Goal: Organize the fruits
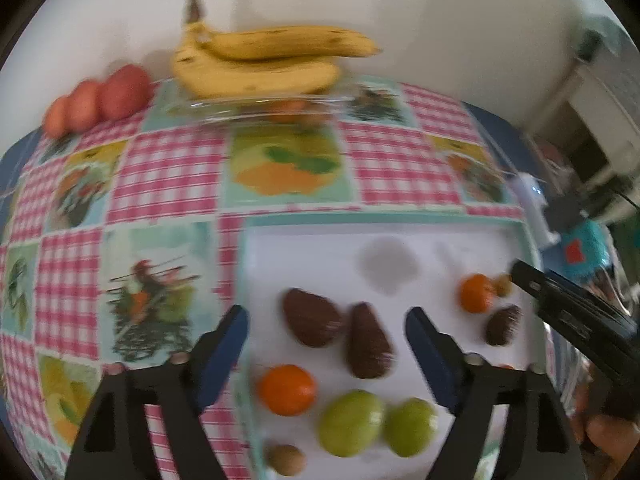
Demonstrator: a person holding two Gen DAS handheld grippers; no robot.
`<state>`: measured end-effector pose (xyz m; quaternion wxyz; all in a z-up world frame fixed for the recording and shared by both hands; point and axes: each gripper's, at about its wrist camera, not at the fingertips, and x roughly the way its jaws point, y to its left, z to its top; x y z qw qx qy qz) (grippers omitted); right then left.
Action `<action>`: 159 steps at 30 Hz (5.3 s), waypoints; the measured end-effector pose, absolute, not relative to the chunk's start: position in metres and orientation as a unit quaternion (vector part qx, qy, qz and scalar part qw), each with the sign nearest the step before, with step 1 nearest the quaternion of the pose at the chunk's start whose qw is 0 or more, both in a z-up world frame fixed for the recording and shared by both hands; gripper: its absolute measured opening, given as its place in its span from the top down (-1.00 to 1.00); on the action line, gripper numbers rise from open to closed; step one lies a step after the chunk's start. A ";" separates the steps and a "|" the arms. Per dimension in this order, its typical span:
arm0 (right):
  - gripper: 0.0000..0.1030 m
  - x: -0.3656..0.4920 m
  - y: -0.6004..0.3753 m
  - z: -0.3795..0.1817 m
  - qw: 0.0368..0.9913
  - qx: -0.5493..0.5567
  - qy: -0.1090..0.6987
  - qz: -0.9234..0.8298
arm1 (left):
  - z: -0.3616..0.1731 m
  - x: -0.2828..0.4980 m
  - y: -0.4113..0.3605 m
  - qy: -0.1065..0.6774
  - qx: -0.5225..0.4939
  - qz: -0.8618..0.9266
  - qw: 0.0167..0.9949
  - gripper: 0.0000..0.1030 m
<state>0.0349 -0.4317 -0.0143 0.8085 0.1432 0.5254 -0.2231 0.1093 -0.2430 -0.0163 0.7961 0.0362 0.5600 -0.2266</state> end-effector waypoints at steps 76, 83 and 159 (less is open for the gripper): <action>-0.78 -0.049 -0.248 -0.001 0.816 0.092 0.554 -0.139 | -0.023 0.027 -0.051 0.563 0.131 0.000 0.816 -1.00; -0.79 -0.055 -0.240 -0.003 0.815 0.086 0.558 -0.130 | -0.020 0.012 -0.049 0.562 0.132 -0.011 0.816 -1.00; -0.79 -0.077 -0.223 0.000 0.820 0.064 0.557 -0.112 | -0.002 -0.027 -0.029 0.544 0.091 -0.040 0.833 -1.00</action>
